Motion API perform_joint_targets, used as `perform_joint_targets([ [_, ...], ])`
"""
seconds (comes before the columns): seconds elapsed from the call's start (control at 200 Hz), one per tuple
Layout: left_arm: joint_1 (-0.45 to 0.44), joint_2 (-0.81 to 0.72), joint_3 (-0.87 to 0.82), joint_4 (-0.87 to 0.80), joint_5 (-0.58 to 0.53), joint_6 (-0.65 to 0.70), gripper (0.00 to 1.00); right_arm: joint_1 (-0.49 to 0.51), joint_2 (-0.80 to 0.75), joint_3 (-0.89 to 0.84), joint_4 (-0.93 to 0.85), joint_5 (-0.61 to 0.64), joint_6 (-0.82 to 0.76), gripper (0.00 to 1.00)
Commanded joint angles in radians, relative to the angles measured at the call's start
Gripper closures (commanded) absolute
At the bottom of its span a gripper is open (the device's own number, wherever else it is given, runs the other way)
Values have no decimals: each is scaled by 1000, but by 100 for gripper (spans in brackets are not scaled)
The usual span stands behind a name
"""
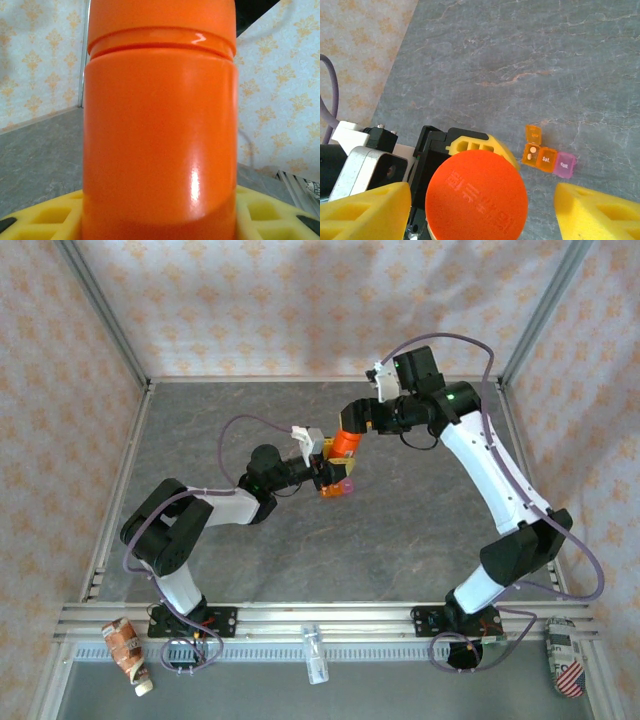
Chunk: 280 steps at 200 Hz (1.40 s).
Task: Sort the pills into containers
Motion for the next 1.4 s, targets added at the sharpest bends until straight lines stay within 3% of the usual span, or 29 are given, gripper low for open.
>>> perform_joint_targets([
  [0.0,2,-29,37,65,22,-11,100,2,-3,13,-16,-22,-26,27],
  [0.405,3,-29,45,66,31,-15,100,2,21,6,-18,-38,-29,37],
  [0.616,3,-31,48,66,32,-17,100,2,25,-3,-18,-50,-20,55],
  [0.776,-1,-34,54,69,-10,-11,100,7,15,-82,44,-63,66,59],
  [1.021,-63,-75,41,-17,-242,218,100,93,18,-220,167,119,347,62],
  [1.226,-184,-63,34,-38,-557,499,100,161,40,-312,312,232,600,62],
  [1.396,-211,-18,46,1,-676,529,100,187,41,-341,372,295,688,62],
])
